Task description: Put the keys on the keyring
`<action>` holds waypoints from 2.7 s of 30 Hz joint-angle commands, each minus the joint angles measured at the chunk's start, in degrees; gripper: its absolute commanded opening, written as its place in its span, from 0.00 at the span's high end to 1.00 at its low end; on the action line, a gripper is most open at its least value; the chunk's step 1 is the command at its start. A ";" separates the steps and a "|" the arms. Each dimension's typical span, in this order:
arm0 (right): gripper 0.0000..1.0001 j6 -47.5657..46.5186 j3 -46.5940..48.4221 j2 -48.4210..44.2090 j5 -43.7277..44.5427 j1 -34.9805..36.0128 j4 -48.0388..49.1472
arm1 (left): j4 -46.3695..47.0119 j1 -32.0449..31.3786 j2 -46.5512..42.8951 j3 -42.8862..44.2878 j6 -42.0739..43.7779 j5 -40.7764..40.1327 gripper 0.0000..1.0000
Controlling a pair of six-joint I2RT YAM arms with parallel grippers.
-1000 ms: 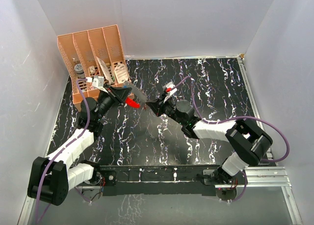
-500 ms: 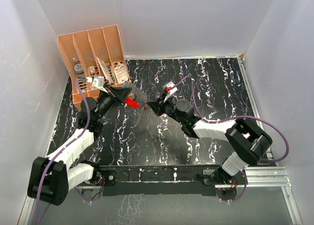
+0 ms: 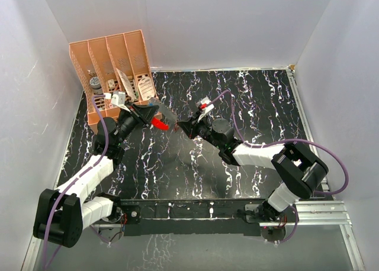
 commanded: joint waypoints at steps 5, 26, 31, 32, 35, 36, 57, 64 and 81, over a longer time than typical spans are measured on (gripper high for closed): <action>1.00 0.40 3.23 -0.04 1.13 -0.40 1.06 | 2.67 0.22 -1.12 2.52 0.13 0.84 1.00; 1.00 0.13 3.18 -0.73 2.52 -0.75 -0.29 | 2.92 0.22 -0.98 2.32 -0.08 0.90 1.00; 1.00 -0.05 3.23 -1.02 2.28 -0.99 -0.32 | 2.80 0.21 -0.99 2.30 -0.02 0.94 1.00; 1.00 -0.11 3.23 -1.04 2.15 -1.09 -0.37 | 2.89 0.21 -1.00 2.26 0.00 1.00 1.00; 1.00 -0.12 3.31 -1.25 1.93 -1.08 -0.37 | 2.97 0.20 -0.92 2.25 0.04 1.03 1.00; 1.00 -0.12 3.39 -1.30 1.86 -1.15 -0.33 | 3.03 0.26 -0.84 2.25 0.05 1.10 1.00; 1.00 -0.66 4.55 -1.85 1.17 -1.19 -1.27 | 3.38 0.20 0.04 2.34 -0.05 1.54 1.00; 1.00 -0.78 4.47 -2.09 1.40 -1.27 -1.45 | 3.30 0.21 -0.25 2.25 0.13 1.60 1.00; 1.00 -1.55 4.22 -3.26 1.17 -2.91 -2.37 | 3.56 0.21 -1.48 1.64 1.51 4.04 1.00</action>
